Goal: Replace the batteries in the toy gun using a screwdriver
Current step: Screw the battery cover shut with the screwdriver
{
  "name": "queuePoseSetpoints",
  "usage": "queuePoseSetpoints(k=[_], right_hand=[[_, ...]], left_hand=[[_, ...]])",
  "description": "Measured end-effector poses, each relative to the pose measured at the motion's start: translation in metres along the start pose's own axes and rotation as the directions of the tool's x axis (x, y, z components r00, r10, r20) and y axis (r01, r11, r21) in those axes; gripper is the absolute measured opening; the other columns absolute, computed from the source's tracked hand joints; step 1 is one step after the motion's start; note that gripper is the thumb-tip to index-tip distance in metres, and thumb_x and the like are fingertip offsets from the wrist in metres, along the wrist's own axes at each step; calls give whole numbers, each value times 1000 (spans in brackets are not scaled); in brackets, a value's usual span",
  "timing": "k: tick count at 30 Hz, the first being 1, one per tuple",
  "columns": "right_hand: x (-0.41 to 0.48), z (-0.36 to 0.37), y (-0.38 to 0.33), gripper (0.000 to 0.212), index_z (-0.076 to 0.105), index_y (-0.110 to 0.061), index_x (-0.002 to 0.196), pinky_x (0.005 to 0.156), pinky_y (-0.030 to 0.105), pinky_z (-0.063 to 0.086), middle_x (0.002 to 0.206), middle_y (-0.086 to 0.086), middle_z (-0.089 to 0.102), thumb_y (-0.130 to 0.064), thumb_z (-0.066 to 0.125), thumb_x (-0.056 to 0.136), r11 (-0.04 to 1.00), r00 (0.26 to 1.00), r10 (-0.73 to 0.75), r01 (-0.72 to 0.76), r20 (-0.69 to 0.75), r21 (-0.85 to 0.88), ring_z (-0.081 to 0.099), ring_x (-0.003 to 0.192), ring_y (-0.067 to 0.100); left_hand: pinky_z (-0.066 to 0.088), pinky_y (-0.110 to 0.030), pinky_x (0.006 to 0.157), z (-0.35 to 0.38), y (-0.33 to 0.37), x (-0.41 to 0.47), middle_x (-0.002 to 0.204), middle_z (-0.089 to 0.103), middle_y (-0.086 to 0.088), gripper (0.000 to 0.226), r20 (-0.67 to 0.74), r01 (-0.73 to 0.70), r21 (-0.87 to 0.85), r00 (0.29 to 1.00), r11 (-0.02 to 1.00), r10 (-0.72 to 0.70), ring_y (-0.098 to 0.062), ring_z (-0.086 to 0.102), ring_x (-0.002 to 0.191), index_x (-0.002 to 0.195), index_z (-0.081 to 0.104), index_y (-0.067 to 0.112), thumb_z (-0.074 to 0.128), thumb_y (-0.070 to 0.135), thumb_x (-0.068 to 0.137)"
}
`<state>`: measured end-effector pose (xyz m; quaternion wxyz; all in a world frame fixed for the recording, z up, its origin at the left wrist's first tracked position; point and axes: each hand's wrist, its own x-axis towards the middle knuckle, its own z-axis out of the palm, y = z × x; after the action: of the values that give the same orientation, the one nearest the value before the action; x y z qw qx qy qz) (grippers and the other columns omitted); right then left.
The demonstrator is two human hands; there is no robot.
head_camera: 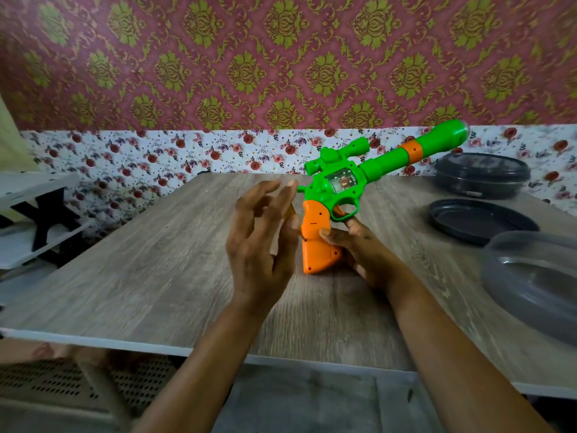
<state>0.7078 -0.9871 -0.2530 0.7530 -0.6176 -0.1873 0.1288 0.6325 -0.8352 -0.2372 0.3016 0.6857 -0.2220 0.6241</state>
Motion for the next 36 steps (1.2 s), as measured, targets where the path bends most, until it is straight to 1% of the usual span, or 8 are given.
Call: queuePoseSetpoints(k=[4, 10, 13, 17, 21, 25, 30, 36], right_hand=[[0, 0, 0, 46, 43, -23, 130, 81, 29, 57, 115, 1, 65, -12, 56, 88, 1000, 1000, -9, 9, 5, 0, 66, 98, 13], [-1, 1, -2, 45, 43, -25, 129, 79, 28, 57, 115, 1, 65, -12, 56, 88, 1000, 1000, 5, -4, 6, -7, 67, 96, 12], [-2, 1, -2, 42, 44, -26, 126, 85, 33, 55, 118, 4, 64, -12, 56, 88, 1000, 1000, -2, 2, 5, -3, 65, 103, 17], [-2, 1, -2, 45, 43, -23, 129, 92, 39, 50, 120, 6, 63, -12, 57, 87, 1000, 1000, 7, -7, -1, -10, 62, 107, 21], [-1, 2, -2, 41, 44, -24, 125, 86, 34, 54, 115, 3, 64, -12, 56, 88, 1000, 1000, 6, -6, 4, -12, 64, 102, 18], [0, 2, -2, 40, 44, -24, 124, 73, 26, 58, 107, 0, 67, -10, 55, 89, 1000, 1000, 6, -7, 5, 5, 69, 88, 10], [-2, 2, -3, 40, 43, -23, 125, 68, 24, 58, 104, 0, 66, -8, 54, 89, 1000, 1000, 1, -1, 17, 16, 68, 85, 9], [-1, 0, -2, 37, 44, -26, 121, 70, 24, 58, 104, -2, 67, -9, 55, 89, 1000, 1000, 6, -6, 13, -4, 67, 87, 10]], left_hand=[[45, -22, 68, 1, -3, -1, 102, 46, -7, 18, -18, 7, 20, 1000, 1000, -7, -5, 45, 92, 107, 56, 12, 47, 8, 92], [48, -37, 79, 1, 1, -2, 120, 52, 0, 35, 2, 67, 10, 998, 998, -67, -2, 49, 108, 124, 50, 11, 36, 7, 92], [49, -38, 84, 0, 0, -2, 121, 51, -5, 32, 14, 35, -26, 999, 999, -35, -7, 49, 114, 121, 57, 5, 41, 11, 93], [49, -38, 70, 0, -3, -1, 107, 50, -1, 17, 6, 2, 27, 1000, 1000, -3, -15, 55, 93, 110, 54, 13, 45, 18, 96], [39, -22, 85, 2, 0, -2, 128, 52, 1, 32, 50, 43, 48, 998, 998, -45, -10, 57, 109, 129, 45, 11, 33, 17, 99], [39, -23, 97, 2, 0, -1, 136, 49, -16, 37, 53, 85, 22, 995, 996, -86, -11, 45, 126, 131, 47, 4, 38, 13, 96], [44, -23, 71, 0, -4, -1, 104, 48, -2, 23, -5, 36, 50, 999, 998, -36, -11, 51, 89, 116, 55, 14, 43, 23, 99], [35, -18, 82, 2, 2, -1, 124, 55, 1, 39, 34, 82, 60, 996, 995, -84, -2, 55, 96, 130, 47, -1, 36, 6, 94]])
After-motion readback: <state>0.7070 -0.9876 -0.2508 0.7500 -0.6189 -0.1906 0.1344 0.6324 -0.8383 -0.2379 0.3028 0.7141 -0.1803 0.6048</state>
